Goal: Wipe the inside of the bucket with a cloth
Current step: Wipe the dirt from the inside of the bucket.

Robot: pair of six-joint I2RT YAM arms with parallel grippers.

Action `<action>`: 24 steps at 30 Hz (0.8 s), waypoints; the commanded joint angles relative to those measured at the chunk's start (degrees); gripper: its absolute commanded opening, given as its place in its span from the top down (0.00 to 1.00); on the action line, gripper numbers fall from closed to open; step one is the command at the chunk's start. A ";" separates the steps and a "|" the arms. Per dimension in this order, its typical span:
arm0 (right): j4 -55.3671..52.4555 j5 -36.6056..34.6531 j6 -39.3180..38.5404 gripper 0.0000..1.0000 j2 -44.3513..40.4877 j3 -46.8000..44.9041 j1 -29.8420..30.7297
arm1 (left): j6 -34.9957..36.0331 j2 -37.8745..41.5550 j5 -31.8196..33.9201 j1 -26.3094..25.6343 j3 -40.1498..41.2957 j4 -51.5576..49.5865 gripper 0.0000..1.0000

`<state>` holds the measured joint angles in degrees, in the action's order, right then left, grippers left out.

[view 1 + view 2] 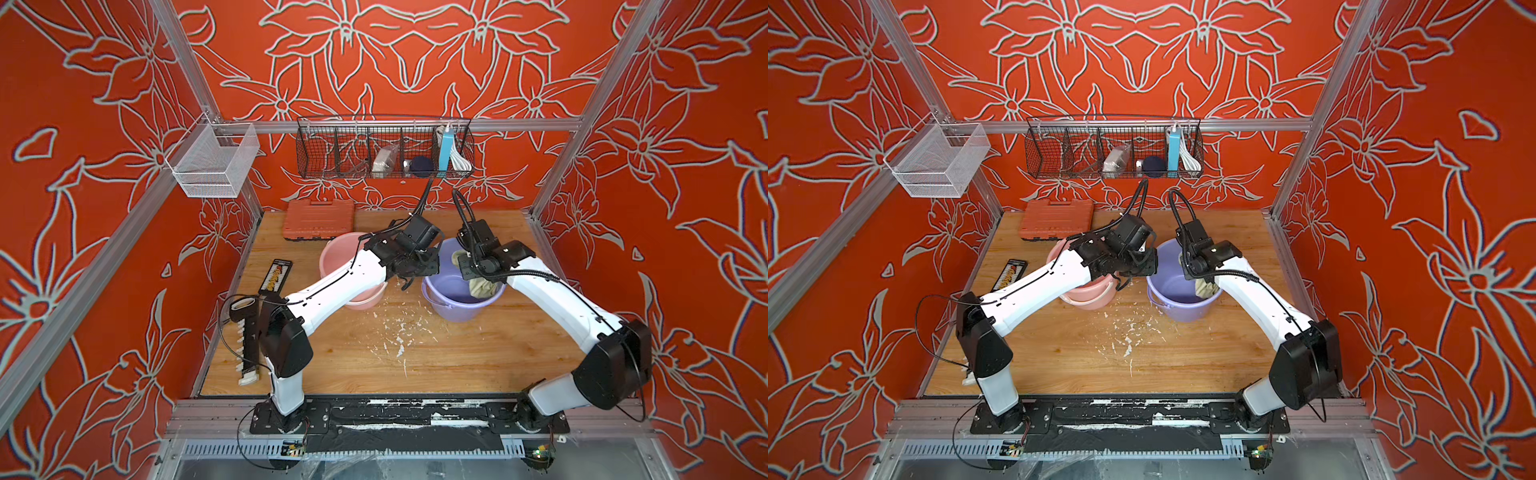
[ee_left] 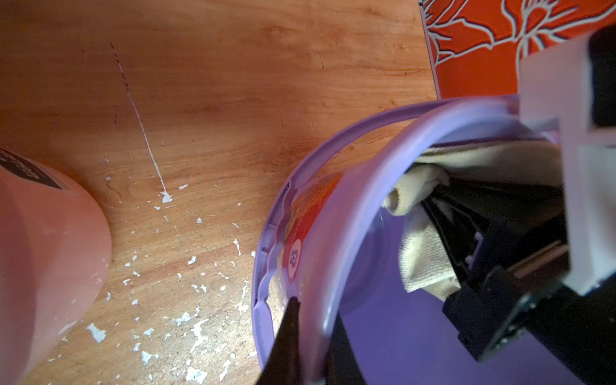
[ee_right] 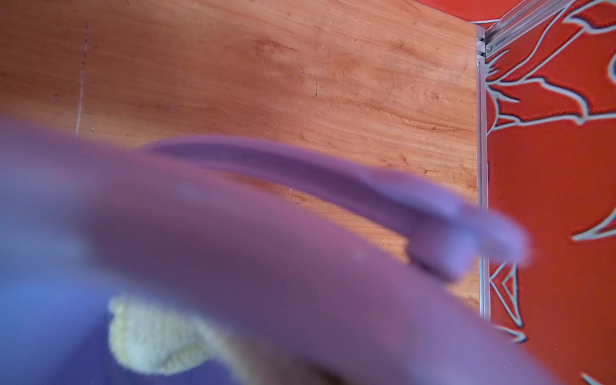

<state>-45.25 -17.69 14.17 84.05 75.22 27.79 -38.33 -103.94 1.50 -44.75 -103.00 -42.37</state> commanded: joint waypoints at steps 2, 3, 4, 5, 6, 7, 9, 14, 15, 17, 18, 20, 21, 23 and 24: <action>-1.71 8.57 -2.37 1.00 -2.97 -3.91 -0.55 | 2.15 -1.39 3.00 0.28 -0.37 -4.77 1.00; -1.54 12.01 -3.09 1.00 -3.27 -4.53 -0.38 | 2.32 -1.59 2.77 0.28 -0.41 -4.57 1.00; -1.67 14.22 -3.79 1.00 -3.31 -4.83 -0.16 | 2.53 -1.86 2.55 0.28 -0.51 -4.56 1.00; -1.68 16.16 -4.70 1.00 -3.15 -5.14 0.07 | 2.57 -2.11 2.46 0.28 -0.74 -4.56 1.00; -1.31 18.46 -5.94 1.00 -2.83 -5.54 0.39 | 2.71 -2.23 2.39 0.28 -0.77 -4.44 1.00; -1.32 19.75 -6.67 1.00 -2.34 -5.74 0.51 | 2.84 -2.32 2.16 0.28 -0.79 -4.26 1.00; -0.85 24.18 -8.02 1.00 -1.17 -5.95 0.67 | 3.00 -2.60 1.34 0.28 -1.05 -4.12 1.00; 0.37 30.12 -9.31 1.00 1.08 -5.55 1.85 | 3.73 -3.02 1.32 0.28 -2.33 -5.33 1.00; 0.43 30.63 -9.39 1.00 1.70 -5.23 2.08 | 3.79 -3.07 1.25 0.28 -2.46 -5.44 1.00; -0.16 30.59 -9.25 1.00 3.17 -4.29 2.14 | 3.87 -2.87 1.14 0.28 -2.47 -5.44 1.00; -0.57 30.57 -9.29 1.00 4.13 -3.80 2.18 | 3.79 -2.75 1.01 0.28 -2.60 -5.52 1.00; -0.45 29.24 -8.82 1.00 5.70 -3.31 2.18 | 3.61 -2.31 0.30 0.37 -2.73 -5.45 1.00; -0.64 27.97 -8.22 1.00 6.50 -2.88 2.15 | 3.44 -2.03 -0.20 0.37 -2.67 -5.37 1.00; -0.59 26.27 -7.39 1.00 7.76 -2.17 2.14 | 2.93 -1.45 -1.23 0.37 -2.18 -5.03 1.00; -0.18 24.88 -6.59 1.00 8.16 -1.93 2.11 | 2.59 -1.12 -1.72 0.37 -1.67 -4.77 1.00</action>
<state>-45.43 10.13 6.59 90.80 70.94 29.89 -35.35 -107.00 2.52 -44.10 -103.88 -47.92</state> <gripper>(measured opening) 0.066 0.098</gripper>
